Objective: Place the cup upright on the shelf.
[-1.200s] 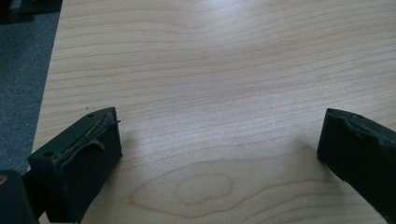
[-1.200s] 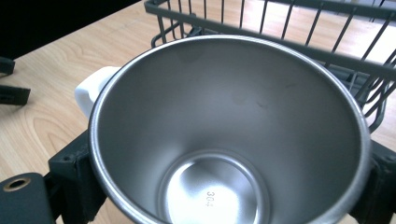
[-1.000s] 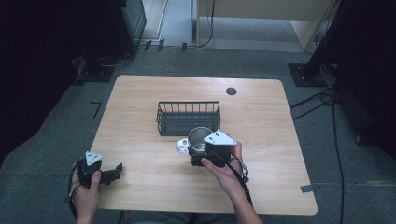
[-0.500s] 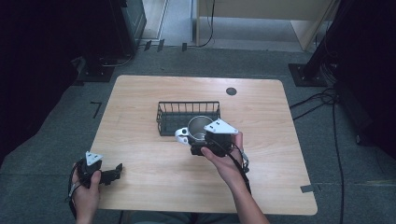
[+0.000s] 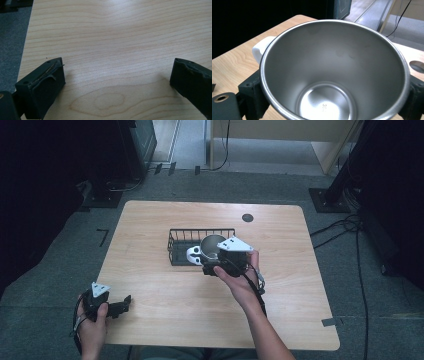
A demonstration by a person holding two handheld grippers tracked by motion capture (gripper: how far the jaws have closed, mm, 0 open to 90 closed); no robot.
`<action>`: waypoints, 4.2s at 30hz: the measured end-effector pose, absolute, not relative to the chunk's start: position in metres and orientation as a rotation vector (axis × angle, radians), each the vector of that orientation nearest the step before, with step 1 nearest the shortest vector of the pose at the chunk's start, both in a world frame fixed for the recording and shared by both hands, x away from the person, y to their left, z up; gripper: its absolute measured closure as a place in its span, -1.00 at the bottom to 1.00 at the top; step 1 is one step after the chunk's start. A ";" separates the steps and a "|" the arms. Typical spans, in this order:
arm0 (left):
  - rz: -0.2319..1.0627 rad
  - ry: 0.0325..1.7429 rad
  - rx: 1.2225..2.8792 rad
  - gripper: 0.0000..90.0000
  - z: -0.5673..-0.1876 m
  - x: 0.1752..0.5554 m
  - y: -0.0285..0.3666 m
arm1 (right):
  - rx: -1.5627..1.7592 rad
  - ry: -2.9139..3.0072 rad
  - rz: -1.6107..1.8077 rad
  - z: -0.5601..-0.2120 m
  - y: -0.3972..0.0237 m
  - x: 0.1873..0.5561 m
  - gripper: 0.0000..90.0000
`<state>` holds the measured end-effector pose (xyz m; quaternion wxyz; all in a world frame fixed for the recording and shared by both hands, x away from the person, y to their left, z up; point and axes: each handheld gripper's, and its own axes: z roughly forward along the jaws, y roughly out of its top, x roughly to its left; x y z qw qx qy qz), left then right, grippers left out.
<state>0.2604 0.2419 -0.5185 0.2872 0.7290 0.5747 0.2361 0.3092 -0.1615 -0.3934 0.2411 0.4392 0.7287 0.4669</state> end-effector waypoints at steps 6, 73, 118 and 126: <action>0.630 1.536 1.948 -1.00 -0.518 0.260 0.242 | 1.204 1.980 1.277 -0.387 -0.160 0.320 -0.85; 0.628 1.535 1.950 -1.00 -0.518 0.260 0.242 | 1.418 1.870 1.098 -0.434 -0.156 0.394 -0.85; 0.630 1.535 1.951 -1.00 -0.518 0.260 0.242 | 1.404 1.743 1.182 -0.412 -0.224 0.335 -1.00; 0.630 1.535 1.949 -1.00 -0.519 0.260 0.242 | 1.450 1.715 1.138 -0.424 -0.245 0.325 -1.00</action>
